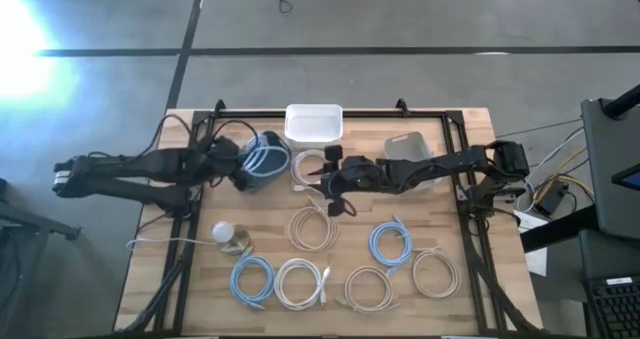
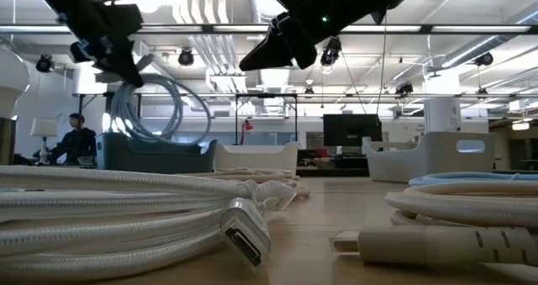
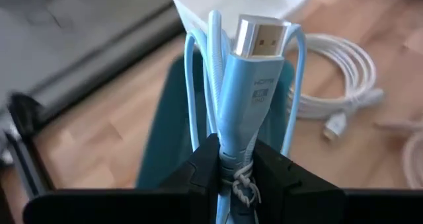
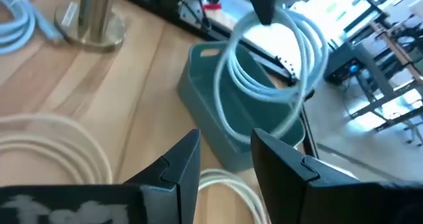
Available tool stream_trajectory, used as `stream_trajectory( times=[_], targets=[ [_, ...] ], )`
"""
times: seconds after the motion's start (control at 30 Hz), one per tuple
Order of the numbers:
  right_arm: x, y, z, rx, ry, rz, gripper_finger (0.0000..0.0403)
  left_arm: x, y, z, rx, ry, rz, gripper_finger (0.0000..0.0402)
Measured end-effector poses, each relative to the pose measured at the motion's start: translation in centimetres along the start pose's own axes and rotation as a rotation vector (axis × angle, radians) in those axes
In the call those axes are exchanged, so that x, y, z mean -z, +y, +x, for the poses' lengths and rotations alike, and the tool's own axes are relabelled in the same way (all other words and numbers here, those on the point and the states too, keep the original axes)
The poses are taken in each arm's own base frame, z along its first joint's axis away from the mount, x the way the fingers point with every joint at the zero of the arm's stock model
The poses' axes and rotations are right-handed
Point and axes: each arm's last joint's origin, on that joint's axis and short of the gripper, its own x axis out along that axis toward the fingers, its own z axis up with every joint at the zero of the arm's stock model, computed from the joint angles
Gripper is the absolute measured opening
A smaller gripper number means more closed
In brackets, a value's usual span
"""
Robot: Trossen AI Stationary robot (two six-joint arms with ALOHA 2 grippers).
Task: Sort HDMI cables
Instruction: Put the top right blue hdmi cable into the blue bin
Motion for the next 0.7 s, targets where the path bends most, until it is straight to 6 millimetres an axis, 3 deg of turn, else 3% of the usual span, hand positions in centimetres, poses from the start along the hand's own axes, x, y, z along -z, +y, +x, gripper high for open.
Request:
stream_trajectory(
  times=[0.43, 0.7],
  targets=[
    [0.6, 0.2, 0.0, -0.025, 0.064, 0.026, 0.0124, 3.8, 0.3, 2.5, -0.017, 0.136, 0.034, 0.0065],
    [0.7, 0.2, 0.0, -0.028, 0.070, 0.024, 0.0126, 1.1, -0.2, 0.9, 0.106, -0.006, -0.015, 0.0065]
  ],
)
